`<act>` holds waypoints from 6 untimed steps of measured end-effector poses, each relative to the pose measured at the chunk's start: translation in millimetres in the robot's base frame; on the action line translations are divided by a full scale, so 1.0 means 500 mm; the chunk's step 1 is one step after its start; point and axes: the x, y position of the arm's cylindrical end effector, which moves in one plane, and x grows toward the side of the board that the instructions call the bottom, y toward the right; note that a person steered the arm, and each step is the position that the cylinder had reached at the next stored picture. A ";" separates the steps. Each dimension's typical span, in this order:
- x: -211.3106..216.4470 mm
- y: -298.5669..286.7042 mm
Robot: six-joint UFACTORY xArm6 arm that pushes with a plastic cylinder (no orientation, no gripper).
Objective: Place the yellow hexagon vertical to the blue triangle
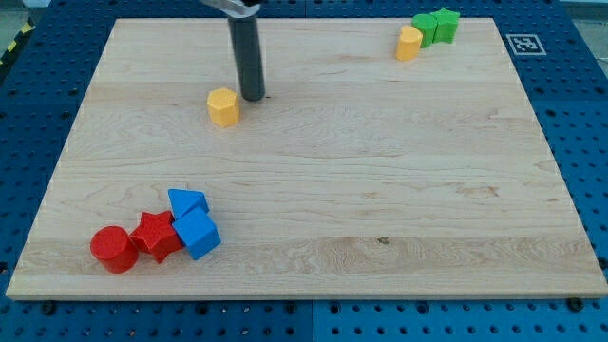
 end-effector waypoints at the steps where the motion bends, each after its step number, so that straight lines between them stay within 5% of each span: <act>1: 0.034 0.032; 4: 0.070 -0.040; 6: 0.015 -0.104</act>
